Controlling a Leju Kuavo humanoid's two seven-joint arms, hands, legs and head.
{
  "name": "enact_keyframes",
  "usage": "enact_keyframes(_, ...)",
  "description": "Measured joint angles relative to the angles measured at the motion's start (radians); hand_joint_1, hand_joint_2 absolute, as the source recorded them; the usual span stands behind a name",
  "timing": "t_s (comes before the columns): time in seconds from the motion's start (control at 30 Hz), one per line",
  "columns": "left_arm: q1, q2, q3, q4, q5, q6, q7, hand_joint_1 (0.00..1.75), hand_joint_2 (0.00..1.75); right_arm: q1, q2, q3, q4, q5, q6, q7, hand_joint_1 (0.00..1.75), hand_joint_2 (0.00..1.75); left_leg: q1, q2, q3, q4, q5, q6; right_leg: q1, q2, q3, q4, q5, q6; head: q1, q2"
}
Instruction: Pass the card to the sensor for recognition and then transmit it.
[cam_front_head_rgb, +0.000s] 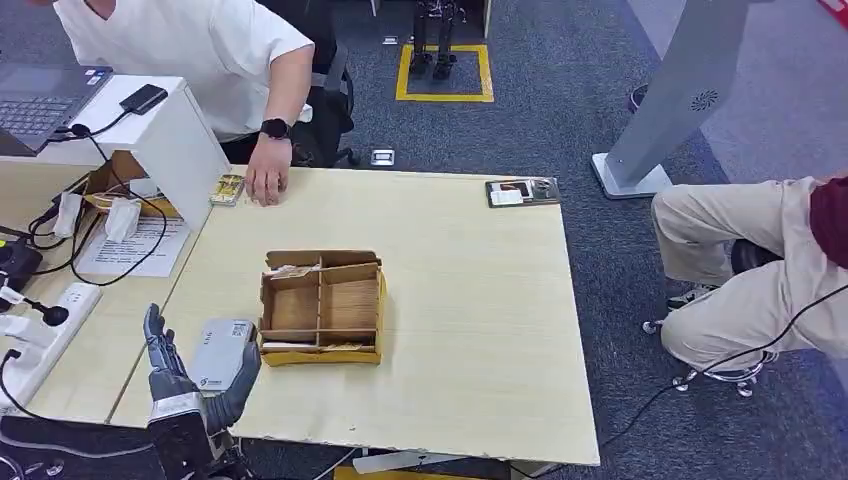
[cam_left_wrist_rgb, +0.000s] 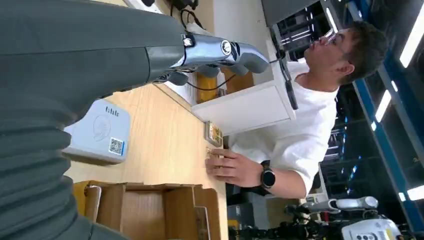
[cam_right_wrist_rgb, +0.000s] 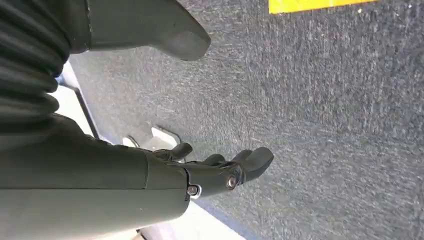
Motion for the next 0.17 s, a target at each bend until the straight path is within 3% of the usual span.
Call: enact_keyframes(0.17,0.009,-0.002,-0.003,-0.015,0.000,0.002,-0.007,0.00,1.75,0.000,0.000,-0.006,0.000,-0.010,0.000,-0.004,0.00,1.75,0.000,0.000,0.000,0.000,0.000,0.000,0.000,0.000,0.000,0.000,0.000,0.000,0.000,0.000)
